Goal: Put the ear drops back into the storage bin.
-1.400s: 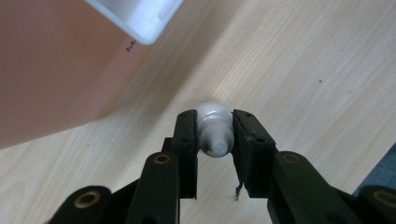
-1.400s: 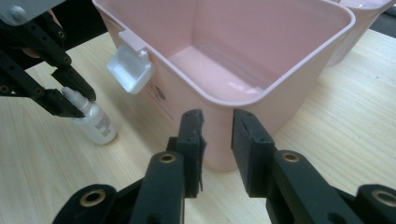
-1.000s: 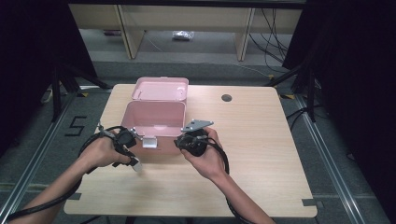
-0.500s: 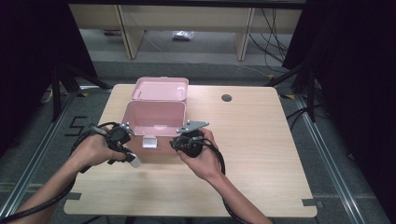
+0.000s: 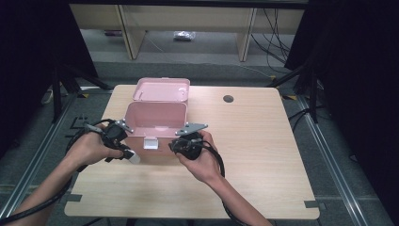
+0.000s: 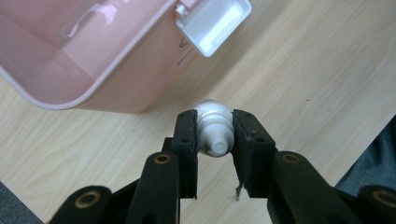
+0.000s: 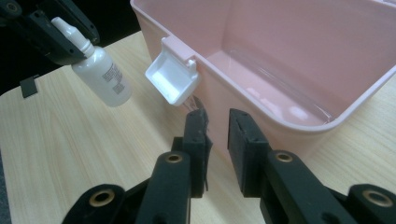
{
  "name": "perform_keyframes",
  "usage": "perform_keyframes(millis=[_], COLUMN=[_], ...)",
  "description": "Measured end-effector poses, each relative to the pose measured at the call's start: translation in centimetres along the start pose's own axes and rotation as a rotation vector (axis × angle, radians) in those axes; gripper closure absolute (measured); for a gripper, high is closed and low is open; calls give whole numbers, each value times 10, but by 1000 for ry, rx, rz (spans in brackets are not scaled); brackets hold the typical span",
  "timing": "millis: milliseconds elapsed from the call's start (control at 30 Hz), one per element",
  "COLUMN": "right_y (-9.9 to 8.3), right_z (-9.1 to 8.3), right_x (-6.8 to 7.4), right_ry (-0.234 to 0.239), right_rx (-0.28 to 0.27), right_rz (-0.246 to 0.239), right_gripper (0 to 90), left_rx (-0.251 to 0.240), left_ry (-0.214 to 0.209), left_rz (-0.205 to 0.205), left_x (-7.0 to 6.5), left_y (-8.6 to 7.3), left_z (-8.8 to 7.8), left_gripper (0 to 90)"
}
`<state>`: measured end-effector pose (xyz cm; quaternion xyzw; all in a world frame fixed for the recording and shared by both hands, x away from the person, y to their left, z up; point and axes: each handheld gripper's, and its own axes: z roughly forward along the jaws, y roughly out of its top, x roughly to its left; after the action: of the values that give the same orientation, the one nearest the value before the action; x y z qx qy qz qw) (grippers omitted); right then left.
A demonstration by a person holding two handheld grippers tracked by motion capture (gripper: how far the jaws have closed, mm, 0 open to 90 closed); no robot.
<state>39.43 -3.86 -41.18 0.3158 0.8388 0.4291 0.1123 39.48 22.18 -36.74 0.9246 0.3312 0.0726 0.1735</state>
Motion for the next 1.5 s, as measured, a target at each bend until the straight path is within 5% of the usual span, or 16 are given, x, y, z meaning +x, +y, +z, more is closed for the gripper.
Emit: perform_keyframes(millis=[733, 1500], right_y=[-3, -4], right_z=[7, 4], right_x=[5, 5], right_ry=[17, 6], right_rx=[6, 8], right_rz=[-9, -10], right_gripper=[788, 787], left_rx=[-71, -72], left_ry=[17, 46], left_rz=[-45, -44], left_x=[0, 8], left_y=[0, 4], left_z=[-13, -33], left_gripper=[714, 714])
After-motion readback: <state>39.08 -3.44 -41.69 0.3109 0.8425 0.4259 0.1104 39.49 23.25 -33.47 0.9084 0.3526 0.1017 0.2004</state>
